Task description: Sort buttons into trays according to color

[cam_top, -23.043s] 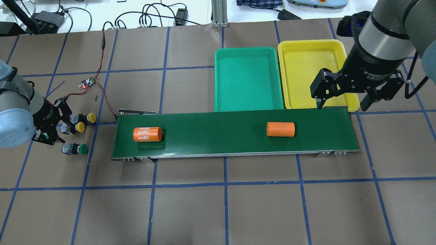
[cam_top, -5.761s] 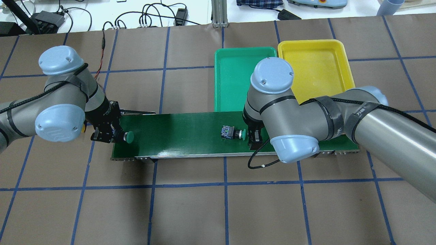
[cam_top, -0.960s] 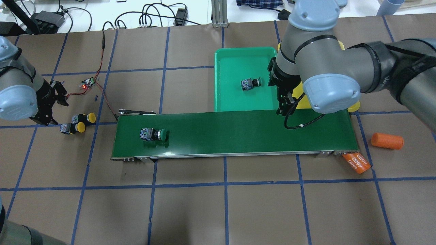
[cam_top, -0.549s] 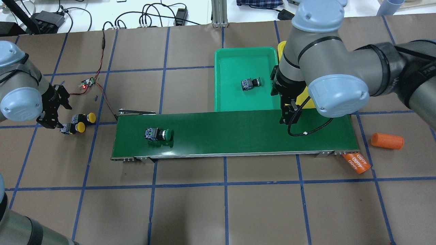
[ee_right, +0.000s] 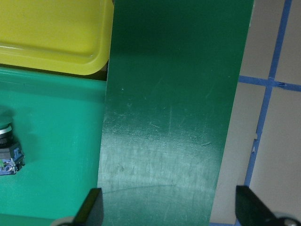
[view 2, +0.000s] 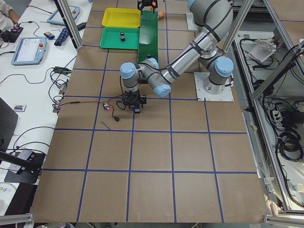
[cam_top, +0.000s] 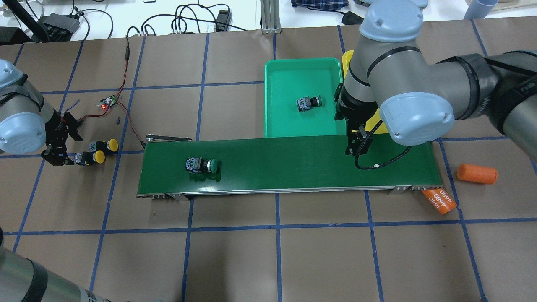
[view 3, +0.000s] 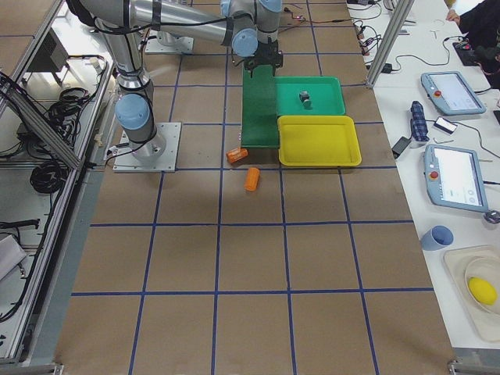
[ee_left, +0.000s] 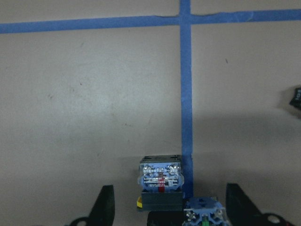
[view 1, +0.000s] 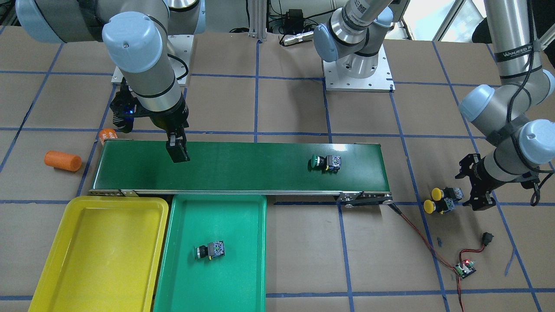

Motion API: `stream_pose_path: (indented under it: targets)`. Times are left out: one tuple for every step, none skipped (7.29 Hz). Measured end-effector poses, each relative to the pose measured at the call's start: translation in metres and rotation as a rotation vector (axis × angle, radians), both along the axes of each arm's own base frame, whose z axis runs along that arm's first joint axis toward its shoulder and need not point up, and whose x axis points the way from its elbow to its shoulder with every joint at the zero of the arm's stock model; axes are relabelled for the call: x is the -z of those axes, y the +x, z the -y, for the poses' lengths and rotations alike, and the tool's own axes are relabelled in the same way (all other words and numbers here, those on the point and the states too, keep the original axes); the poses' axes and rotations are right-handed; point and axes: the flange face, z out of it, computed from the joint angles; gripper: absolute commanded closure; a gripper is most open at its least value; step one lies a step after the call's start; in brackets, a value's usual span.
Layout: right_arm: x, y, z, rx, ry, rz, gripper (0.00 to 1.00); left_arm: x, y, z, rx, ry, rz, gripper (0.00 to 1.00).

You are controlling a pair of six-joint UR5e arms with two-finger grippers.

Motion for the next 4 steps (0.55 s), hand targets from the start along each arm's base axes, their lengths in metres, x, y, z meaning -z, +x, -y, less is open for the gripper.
stream_pose_path:
  targets:
    - [0.001,0.0,0.0,0.001,0.002,0.0,0.0,0.005,0.002,-0.003,-0.013,0.003,-0.013,0.15]
    - [0.001,0.001,-0.001,0.001,0.003,0.001,0.0,0.01,0.005,-0.007,-0.024,0.01,-0.024,0.15]
    - [0.002,0.001,-0.001,0.002,0.004,0.003,0.0,0.016,0.008,-0.011,-0.03,0.013,-0.029,0.17]
    - [0.003,0.001,-0.001,0.002,0.005,0.004,0.0,0.02,0.01,-0.012,-0.03,0.013,-0.03,0.21]
